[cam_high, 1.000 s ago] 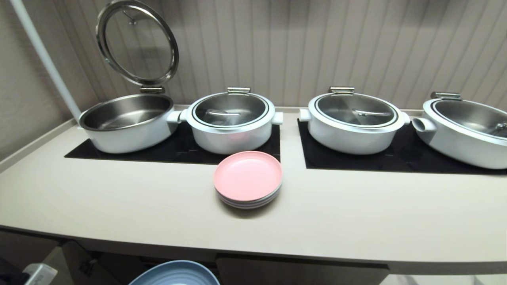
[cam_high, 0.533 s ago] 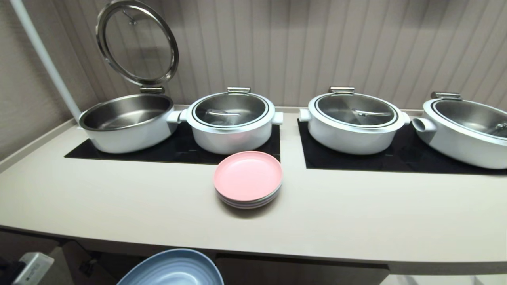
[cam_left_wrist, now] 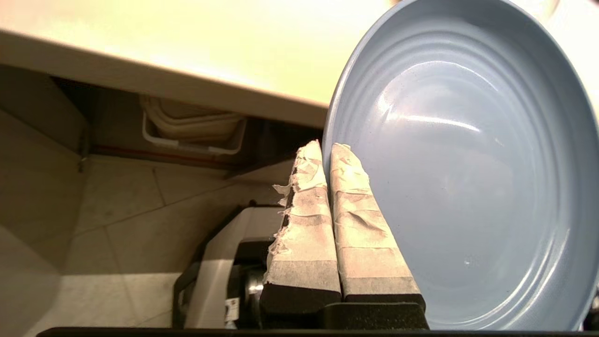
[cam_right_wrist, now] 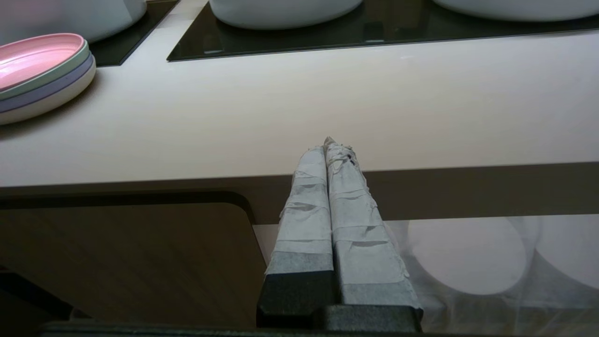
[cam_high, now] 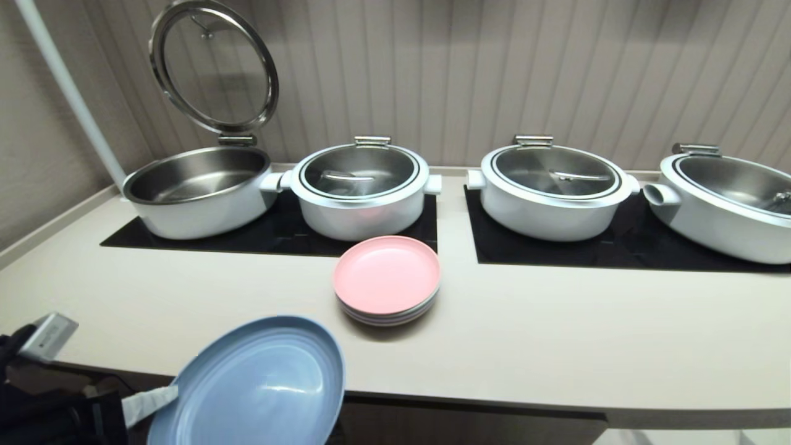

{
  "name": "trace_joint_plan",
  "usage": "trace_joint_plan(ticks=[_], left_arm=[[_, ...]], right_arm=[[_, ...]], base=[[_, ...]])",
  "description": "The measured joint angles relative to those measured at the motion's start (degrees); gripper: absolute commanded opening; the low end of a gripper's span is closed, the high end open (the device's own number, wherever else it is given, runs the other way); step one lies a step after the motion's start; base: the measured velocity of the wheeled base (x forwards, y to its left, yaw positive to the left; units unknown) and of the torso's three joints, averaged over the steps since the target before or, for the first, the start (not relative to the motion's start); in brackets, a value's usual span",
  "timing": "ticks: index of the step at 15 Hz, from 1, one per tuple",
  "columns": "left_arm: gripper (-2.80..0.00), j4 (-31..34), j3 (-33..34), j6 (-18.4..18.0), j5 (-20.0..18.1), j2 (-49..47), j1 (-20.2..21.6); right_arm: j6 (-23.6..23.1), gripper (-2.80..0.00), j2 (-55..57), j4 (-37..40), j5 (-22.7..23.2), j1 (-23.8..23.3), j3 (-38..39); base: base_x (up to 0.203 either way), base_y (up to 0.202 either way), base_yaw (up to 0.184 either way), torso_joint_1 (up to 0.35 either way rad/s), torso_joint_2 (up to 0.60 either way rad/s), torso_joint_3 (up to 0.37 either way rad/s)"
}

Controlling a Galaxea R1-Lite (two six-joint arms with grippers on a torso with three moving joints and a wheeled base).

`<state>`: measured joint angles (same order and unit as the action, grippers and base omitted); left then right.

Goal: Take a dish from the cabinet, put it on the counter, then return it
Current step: Place it on the table

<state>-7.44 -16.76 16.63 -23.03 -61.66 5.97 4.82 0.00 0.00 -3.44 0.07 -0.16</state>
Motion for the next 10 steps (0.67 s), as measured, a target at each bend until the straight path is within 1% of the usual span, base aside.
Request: trace_joint_plan(ticks=[2, 4, 6, 8, 10], left_arm=[[-2.8, -0.1, -2.4, 3.1, 0.9, -1.9, 0.1], [-2.8, -0.3, -4.3, 6.0, 3.2, -3.7, 0.1], [-2.8, -0.5, -5.5, 6.7, 5.7, -5.4, 1.1], [-2.8, -1.6, -6.2, 6.6, 7.3, -7.3, 3.3], [-2.8, -5.2, -6.8, 6.5, 9.1, -10.4, 6.2]], right_arm=[[0.0, -2.8, 0.0, 0.0, 0.0, 0.0, 0.0], [0.0, -2.8, 0.0, 0.0, 0.0, 0.0, 0.1], [0.0, -2.8, 0.0, 0.0, 0.0, 0.0, 0.0], [0.0, -2.8, 0.0, 0.0, 0.0, 0.0, 0.0], [0.0, -2.8, 0.0, 0.0, 0.0, 0.0, 0.0]], base=[[0.0, 0.0, 0.0, 0.0, 0.0, 0.0], [0.0, 0.0, 0.0, 0.0, 0.0, 0.0], [0.0, 0.0, 0.0, 0.0, 0.0, 0.0], [0.0, 0.0, 0.0, 0.0, 0.0, 0.0], [0.0, 0.0, 0.0, 0.0, 0.0, 0.0]])
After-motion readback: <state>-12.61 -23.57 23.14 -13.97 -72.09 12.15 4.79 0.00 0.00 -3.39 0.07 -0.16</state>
